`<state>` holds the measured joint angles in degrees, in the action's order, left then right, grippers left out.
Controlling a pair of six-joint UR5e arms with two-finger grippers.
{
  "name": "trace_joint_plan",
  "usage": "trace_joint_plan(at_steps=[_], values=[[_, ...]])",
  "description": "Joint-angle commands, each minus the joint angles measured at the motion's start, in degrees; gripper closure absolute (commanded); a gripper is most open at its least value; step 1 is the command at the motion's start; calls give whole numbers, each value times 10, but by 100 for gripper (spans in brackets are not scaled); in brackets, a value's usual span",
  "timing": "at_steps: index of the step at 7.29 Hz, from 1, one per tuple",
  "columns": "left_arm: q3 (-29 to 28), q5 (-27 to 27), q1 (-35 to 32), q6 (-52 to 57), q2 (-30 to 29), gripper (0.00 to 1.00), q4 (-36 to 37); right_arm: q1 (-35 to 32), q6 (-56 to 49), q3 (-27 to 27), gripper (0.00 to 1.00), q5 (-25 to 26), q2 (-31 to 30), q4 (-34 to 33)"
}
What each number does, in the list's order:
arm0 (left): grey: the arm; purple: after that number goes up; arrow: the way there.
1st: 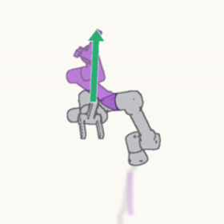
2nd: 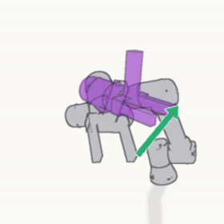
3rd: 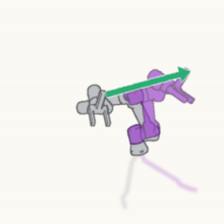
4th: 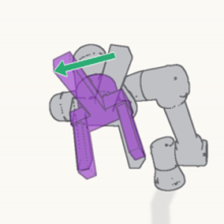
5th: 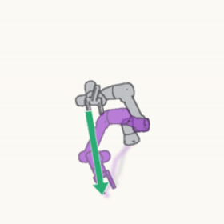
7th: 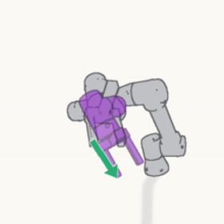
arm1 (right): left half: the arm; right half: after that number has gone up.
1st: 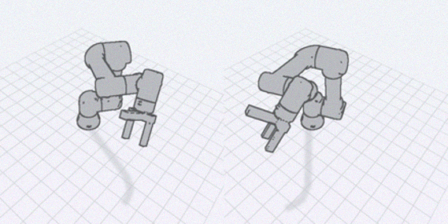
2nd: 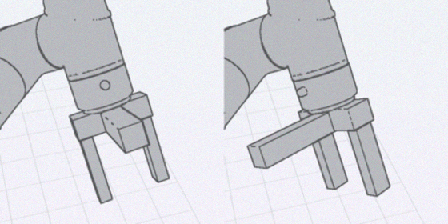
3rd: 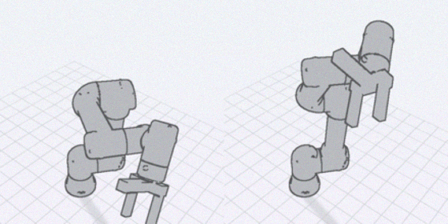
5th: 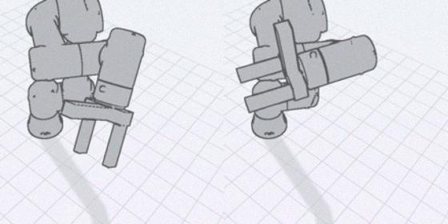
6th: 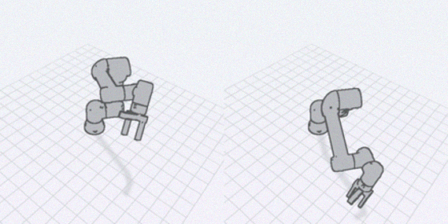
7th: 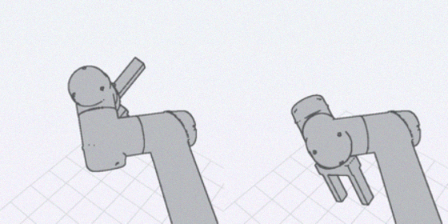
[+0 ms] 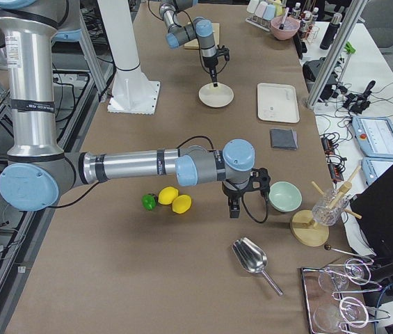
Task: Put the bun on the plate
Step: 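Lower the held bun onto the plate and open the left gripper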
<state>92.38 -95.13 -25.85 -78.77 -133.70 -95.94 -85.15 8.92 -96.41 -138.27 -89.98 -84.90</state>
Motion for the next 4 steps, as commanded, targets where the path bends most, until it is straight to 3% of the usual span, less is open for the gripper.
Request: trace_joint_plan(at_steps=[1, 3, 4], values=[[-27, 15, 12, -2, -5, 53, -14, -1, -1, 1, 0, 0, 1, -1], [-30, 15, 12, -1, -7, 53, -16, -3, -1, 0, 0, 0, 1, -2], [-11, 9, 9, -1, -7, 46, -11, -5, -1, 0, 0, 0, 4, -5]])
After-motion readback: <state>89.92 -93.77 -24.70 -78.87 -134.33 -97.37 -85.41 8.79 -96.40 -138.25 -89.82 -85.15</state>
